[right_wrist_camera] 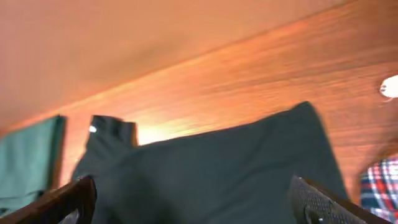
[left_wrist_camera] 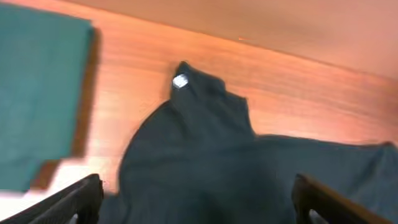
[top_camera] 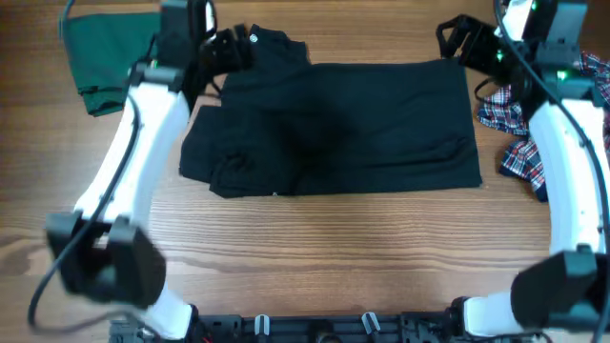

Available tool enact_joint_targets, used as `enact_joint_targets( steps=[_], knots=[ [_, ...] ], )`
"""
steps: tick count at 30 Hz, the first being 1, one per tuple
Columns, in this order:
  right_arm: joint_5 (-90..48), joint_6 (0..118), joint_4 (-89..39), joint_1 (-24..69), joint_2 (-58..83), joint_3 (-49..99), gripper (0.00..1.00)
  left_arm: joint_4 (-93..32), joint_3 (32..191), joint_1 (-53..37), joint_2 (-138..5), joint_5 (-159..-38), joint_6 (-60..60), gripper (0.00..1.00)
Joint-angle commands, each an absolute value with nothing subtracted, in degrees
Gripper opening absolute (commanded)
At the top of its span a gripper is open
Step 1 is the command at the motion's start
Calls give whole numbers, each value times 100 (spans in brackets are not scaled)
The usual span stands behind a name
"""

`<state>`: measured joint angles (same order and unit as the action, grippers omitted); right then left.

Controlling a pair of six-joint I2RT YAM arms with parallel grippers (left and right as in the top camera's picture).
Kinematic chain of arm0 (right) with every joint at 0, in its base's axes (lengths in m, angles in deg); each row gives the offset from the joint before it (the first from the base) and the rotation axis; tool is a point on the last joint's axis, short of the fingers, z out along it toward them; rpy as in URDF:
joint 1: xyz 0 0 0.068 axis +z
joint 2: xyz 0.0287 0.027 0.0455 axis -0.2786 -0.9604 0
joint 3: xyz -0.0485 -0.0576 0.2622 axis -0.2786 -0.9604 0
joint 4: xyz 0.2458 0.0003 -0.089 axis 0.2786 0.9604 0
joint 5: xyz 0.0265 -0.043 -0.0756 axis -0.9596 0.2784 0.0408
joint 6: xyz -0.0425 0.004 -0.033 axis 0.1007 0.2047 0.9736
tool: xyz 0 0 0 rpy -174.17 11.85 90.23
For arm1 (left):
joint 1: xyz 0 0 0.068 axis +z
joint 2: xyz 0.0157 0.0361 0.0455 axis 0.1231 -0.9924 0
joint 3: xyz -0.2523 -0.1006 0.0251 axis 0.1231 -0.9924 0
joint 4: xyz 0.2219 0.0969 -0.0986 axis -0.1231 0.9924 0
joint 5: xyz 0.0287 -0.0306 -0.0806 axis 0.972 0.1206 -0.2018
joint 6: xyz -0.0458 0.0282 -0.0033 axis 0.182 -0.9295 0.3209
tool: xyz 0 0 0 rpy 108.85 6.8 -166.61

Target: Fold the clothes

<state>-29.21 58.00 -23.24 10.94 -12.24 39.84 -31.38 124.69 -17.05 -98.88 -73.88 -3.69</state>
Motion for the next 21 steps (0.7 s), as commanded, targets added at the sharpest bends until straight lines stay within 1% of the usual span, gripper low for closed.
enact_joint_targets(
  steps=[1,4,7,15,21],
  knots=[
    [-2624,6104,-2047,1026,-2081,4596,100,-3221,13265,-1707,-10627,-7753,-710,97],
    [-2685,6300,-1870,987,-2724,5123,100,-3492,13291,-1703,-10887,-7873,-712,97],
    [-2711,6473,-1804,989,-3262,5626,100,-3864,13291,-1692,-11201,-8426,-732,100],
    [-2198,6836,-2208,987,-3882,5648,100,-5280,13296,-1690,-12218,-8433,-730,98],
    [-2049,6827,-2466,983,-4378,5648,100,-5700,13296,-1679,-12591,-8409,-730,98]
  ],
)
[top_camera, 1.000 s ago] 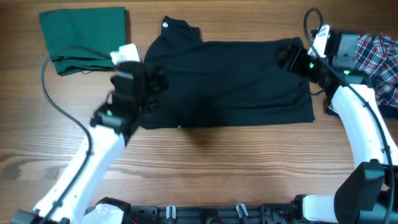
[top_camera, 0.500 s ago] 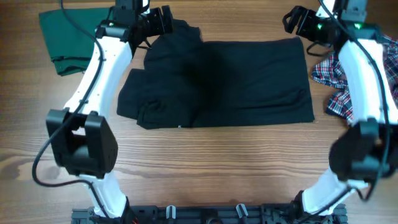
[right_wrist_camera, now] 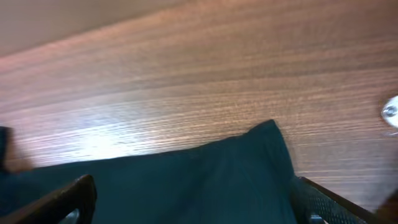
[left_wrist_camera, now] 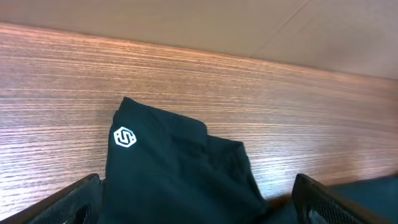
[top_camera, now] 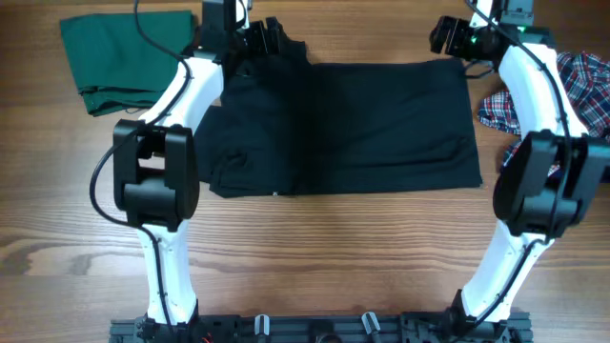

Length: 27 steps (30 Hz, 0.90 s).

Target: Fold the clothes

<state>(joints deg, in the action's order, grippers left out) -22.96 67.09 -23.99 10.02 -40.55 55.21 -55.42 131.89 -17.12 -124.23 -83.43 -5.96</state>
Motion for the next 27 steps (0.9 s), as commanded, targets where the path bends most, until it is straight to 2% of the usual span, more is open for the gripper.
enact_joint_targets(
  steps=[1,9,13,23,27],
  knots=[
    [-1977,6827,-2471,983,-4427,5648,100,-5774,13296,-1679,-12640,-8411,-728,98],
    [-1728,6845,-2399,983,-4754,5645,100,-6078,13296,-1679,-13005,-8232,-511,96],
    [-1723,6845,-2302,983,-4857,5643,100,-6099,13296,-1677,-13114,-7823,-513,93],
    [-1719,6851,-2139,983,-4903,5639,100,-6390,13296,-1653,-13407,-7825,-494,94],
    [-1699,6891,-2093,983,-4977,5637,100,-6493,13296,-1642,-13411,-7827,-489,91]
  ],
)
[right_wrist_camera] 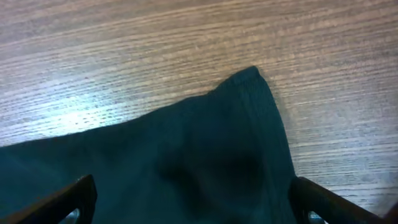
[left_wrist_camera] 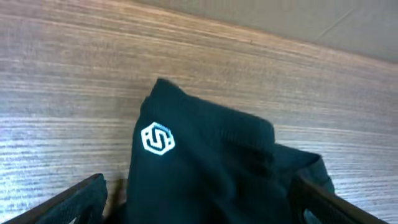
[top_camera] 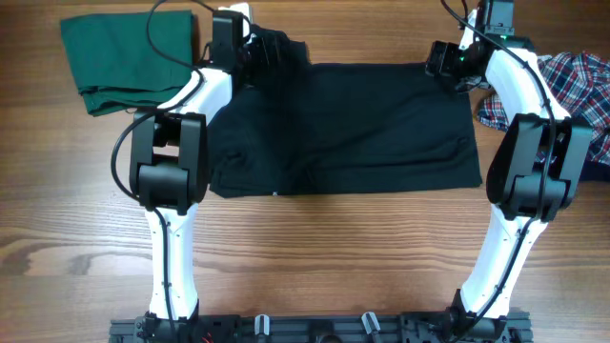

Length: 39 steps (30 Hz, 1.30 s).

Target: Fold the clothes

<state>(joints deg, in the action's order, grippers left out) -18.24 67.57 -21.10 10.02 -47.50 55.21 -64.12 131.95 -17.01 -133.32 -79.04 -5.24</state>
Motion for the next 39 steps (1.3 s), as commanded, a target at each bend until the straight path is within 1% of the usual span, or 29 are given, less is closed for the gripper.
enact_joint_targets(
  steps=[1,7,16,26,28,30,33,36,37,39],
  knots=[
    [-1699,6891,-2095,983,-4997,5637,100,-6506,13296,-1644,-13411,-7827,-457,91],
    [-1680,7017,-2165,983,-5034,5637,100,-6493,13296,-1644,-13507,-7829,-373,89],
    [-1527,7330,-3105,983,-5194,5639,100,-6471,13296,-1655,-13514,-7832,-363,89],
    [-1426,7448,-3457,858,-5502,5639,100,-6543,13296,-1655,-13514,-7832,-363,88],
    [-1450,7446,-3452,847,-5511,5639,100,-6543,13296,-1655,-13514,-7832,-360,86],
    [-1470,7428,-3450,849,-5511,5639,100,-6583,13296,-1659,-13523,-7829,-360,77],
    [-1599,7339,-3411,849,-5511,5639,99,-6644,13296,-1659,-13560,-7832,-358,67],
    [-1601,7282,-3408,849,-5511,5639,95,-6711,13296,-1659,-13652,-7829,-242,57],
    [-1601,7282,-3391,849,-5511,5639,93,-6740,13296,-1659,-13689,-7849,-212,56],
    [-1601,7282,-3365,849,-5511,5639,92,-6749,13296,-1659,-13728,-7851,-212,59]
  ],
)
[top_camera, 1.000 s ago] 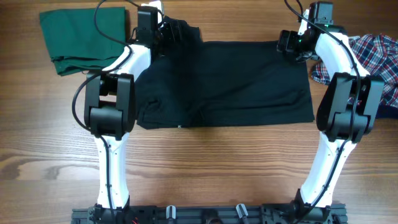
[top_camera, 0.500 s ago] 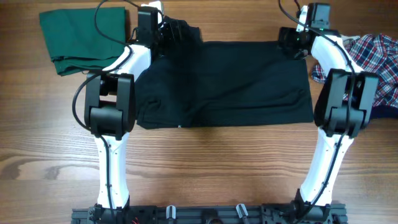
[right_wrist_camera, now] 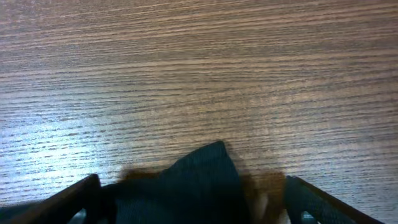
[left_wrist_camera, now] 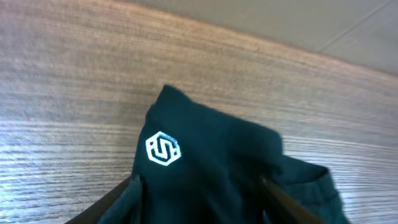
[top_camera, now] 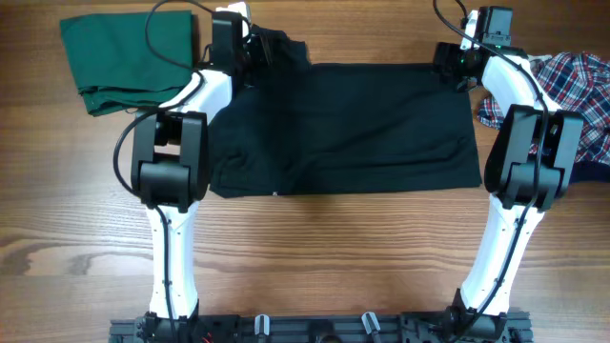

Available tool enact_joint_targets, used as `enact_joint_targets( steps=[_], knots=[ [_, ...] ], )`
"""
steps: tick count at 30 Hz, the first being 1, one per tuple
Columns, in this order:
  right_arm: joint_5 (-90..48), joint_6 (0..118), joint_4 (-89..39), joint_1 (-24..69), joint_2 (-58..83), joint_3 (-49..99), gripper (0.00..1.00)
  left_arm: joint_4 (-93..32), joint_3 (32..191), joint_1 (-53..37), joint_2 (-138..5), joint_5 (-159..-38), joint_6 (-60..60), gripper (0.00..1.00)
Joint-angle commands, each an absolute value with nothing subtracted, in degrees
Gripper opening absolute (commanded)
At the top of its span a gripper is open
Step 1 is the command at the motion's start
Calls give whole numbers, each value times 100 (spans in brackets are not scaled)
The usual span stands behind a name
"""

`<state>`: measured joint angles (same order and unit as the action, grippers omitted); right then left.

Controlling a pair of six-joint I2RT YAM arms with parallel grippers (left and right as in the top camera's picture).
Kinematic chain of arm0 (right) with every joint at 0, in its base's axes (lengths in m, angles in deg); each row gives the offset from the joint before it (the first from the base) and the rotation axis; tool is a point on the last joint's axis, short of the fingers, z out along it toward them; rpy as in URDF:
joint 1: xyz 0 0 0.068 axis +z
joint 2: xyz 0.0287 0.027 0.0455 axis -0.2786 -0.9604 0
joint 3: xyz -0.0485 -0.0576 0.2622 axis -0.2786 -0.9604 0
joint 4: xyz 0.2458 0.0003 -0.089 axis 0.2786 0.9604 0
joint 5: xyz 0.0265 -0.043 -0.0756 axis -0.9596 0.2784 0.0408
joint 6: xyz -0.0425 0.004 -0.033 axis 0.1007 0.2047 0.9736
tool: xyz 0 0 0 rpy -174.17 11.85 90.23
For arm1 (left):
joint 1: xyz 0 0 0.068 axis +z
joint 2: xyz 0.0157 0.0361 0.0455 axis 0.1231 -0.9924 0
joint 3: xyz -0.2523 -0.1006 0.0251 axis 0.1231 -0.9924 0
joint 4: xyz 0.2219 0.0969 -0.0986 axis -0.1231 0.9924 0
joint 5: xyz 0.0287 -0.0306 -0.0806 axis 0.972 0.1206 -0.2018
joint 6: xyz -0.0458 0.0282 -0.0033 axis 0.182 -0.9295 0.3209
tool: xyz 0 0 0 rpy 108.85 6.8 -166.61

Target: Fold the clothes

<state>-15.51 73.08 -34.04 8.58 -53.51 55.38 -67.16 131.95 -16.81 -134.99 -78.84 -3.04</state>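
Note:
A black garment [top_camera: 353, 124] lies spread flat on the wooden table [top_camera: 305, 257]. My left gripper [top_camera: 250, 48] is down at its far left corner, a bunched part with a white logo [left_wrist_camera: 163, 149]. Its jaws stand partly drawn in, with the cloth [left_wrist_camera: 205, 180] filling the gap between them. My right gripper [top_camera: 450, 59] is at the far right corner. It [right_wrist_camera: 189, 190] is open wide, and the pointed cloth corner [right_wrist_camera: 208, 168] lies between its fingers [right_wrist_camera: 87, 190].
A folded green cloth [top_camera: 119, 52] lies at the far left. A crumpled plaid shirt [top_camera: 562, 81] lies at the far right, just beyond the right arm. The near part of the table is bare wood.
My left gripper's jaws have drawn closer together around the logo corner. The right gripper has moved back, so less of the far right corner lies between its wide jaws.
Both grippers were open and raised over the far edge of the black garment. Then each was lower and closer to its own far corner. By now both sit at the corners, the left jaws narrowed around the cloth, the right still wide.

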Motion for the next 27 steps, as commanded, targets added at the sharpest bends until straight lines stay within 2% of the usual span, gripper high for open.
enact_joint_targets(
  steps=[1,5,8,11,14,16,18,21,22,23,24,26,27],
  knots=[
    [-1645,7286,-3358,849,-5511,5639,92,-6749,13296,-1659,-13732,-7851,-212,63],
    [-1813,7280,-3345,867,-5511,5639,93,-6740,13296,-1659,-13750,-7847,-212,80],
    [-1813,7280,-3323,889,-5511,5639,94,-6663,13296,-1659,-13761,-7672,-161,88],
    [-1813,7282,-3295,904,-5511,5639,95,-6659,13300,-1659,-13761,-7504,-81,89],
    [-1811,7282,-3258,904,-5511,5639,95,-6679,13302,-1659,-13761,-7508,-76,86],
    [-1813,7284,-3240,904,-5511,5639,94,-6591,13302,-1670,-13761,-7532,-57,77],
    [-1815,7282,-3216,904,-5511,5639,83,-6526,13302,-1731,-13761,-7552,-59,55],
    [-1815,7282,-3166,915,-5511,5639,73,-6530,13302,-1793,-13761,-7552,-59,35],
    [-1813,7286,-3146,915,-5511,5639,69,-6528,13302,-1812,-13761,-7552,-61,25],
    [-1813,7286,-3129,919,-5511,5639,59,-6526,13302,-1838,-13761,-7552,-61,16],
    [-1813,7282,-3124,919,-5511,5639,36,-6526,13302,-1862,-13761,-7550,-61,4],
    [-1813,7275,-3129,919,-5511,5639,16,-6530,13302,-1887,-13761,-7550,-61,4],
    [-1813,7247,-3129,919,-5511,5639,9,-6528,13302,-1887,-13761,-7532,-59,4]
  ],
)
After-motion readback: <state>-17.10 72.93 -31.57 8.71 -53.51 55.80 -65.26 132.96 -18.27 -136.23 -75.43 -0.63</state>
